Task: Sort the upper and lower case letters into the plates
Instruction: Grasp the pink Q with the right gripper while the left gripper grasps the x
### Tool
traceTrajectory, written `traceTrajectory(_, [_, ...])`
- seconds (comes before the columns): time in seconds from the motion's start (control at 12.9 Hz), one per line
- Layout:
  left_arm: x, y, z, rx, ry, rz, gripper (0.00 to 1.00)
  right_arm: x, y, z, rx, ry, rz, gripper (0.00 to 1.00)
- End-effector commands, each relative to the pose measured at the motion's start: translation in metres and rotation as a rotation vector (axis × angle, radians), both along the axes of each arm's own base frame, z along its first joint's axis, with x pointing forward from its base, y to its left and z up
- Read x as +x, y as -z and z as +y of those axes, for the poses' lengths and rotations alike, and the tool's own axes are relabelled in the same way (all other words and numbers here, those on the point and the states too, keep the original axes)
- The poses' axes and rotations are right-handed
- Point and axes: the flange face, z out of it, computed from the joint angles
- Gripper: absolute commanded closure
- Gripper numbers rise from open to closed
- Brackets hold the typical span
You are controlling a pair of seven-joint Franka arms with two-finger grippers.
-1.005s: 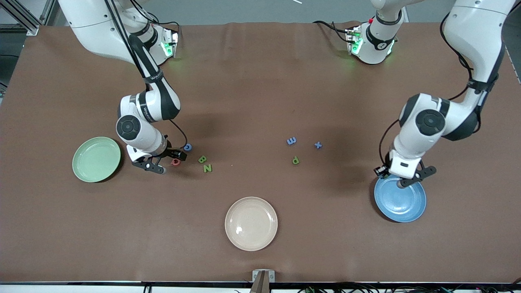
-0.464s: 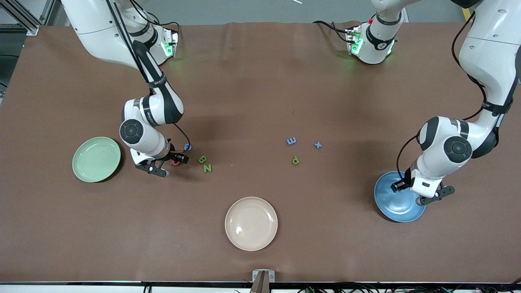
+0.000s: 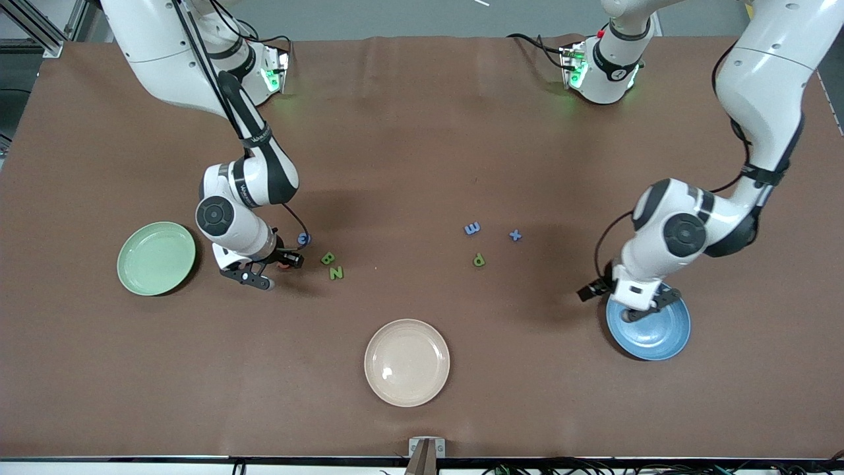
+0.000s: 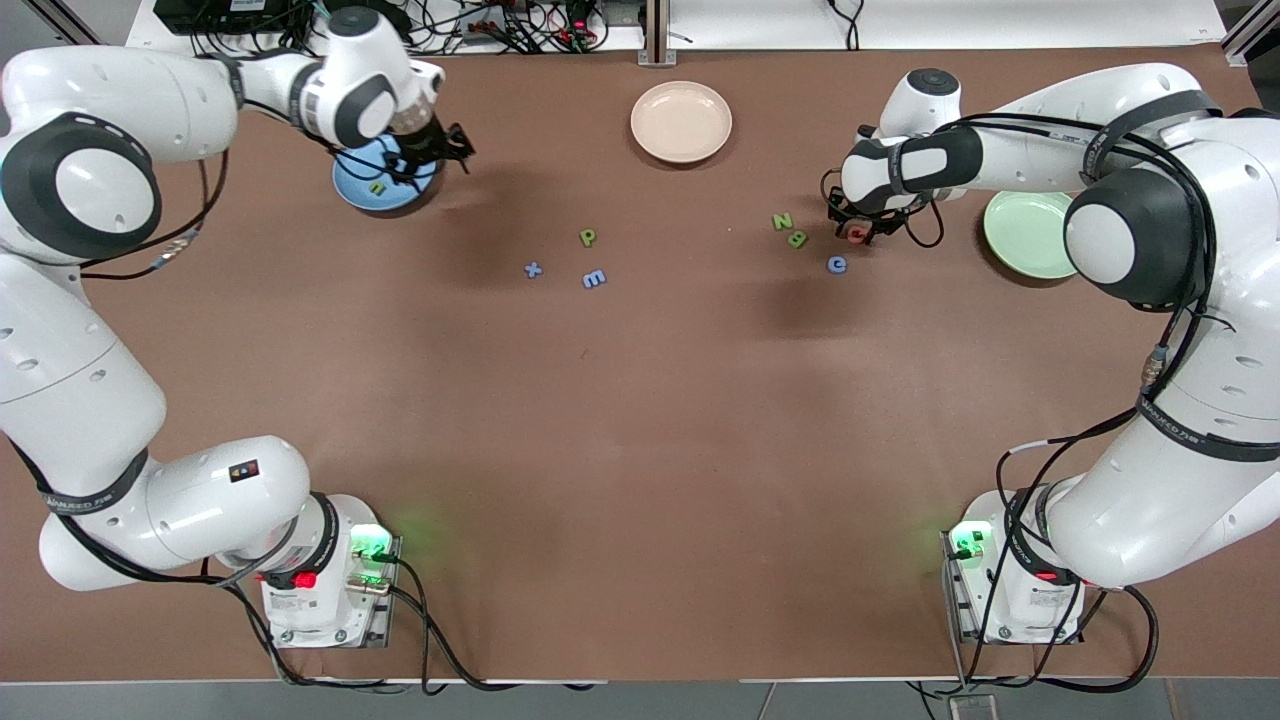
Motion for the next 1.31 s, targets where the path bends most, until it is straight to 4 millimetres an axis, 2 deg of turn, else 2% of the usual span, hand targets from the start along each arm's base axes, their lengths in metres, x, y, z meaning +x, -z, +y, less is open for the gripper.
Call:
traceTrajectory(0.0, [-0.034,0.011,-0.041,0.031,-0.071,0.033,0.05,0.003,0.001,0.001,0.009,0.015,-0.004,0.54])
traceTrajectory(0.15, [-0.056,0.022,-0.092,0.028,-0.112,0.052,0.11,0.002,0.002,0.001,0.009,0.014,-0.003,0.62])
traceTrajectory(0.23, [-0.065,0.031,-0.108,0.023,-0.146,0.067,0.15,0.002,0.002,0.001,0.009,0.014,-0.003,0.68])
traceTrajectory(0.46, [-0.102,0.045,-0.139,-0.001,-0.162,0.067,0.18,0.002,0.002,0.002,0.008,0.007,-0.003,0.83])
traceTrajectory(0.62, [-0.118,0.054,-0.139,-0.011,-0.160,0.075,0.22,0.002,-0.004,0.003,0.010,0.003,0.002,0.88])
traceTrajectory(0.7, [-0.120,0.054,-0.140,-0.009,-0.167,0.077,0.25,0.004,-0.020,0.007,0.019,-0.003,-0.013,0.88])
traceTrajectory(0.85, [-0.132,0.059,-0.155,-0.005,-0.161,0.088,0.37,0.005,-0.069,0.001,0.028,-0.011,0.026,0.88])
traceTrajectory(0.93, [-0.135,0.059,-0.158,-0.004,-0.153,0.089,0.45,0.005,-0.095,-0.010,0.030,-0.046,0.059,0.88])
traceTrajectory(1.08, [-0.133,0.056,-0.156,0.000,-0.158,0.084,0.74,0.004,-0.131,-0.049,0.001,-0.091,0.077,0.88])
traceTrajectory(1.16, [-0.128,0.051,-0.153,-0.001,-0.163,0.073,0.91,0.000,-0.137,-0.077,-0.005,-0.123,0.094,0.88])
traceTrajectory(1.24, [-0.121,0.045,-0.148,-0.002,-0.172,0.059,1.00,-0.003,-0.139,-0.106,-0.002,-0.172,0.095,0.88])
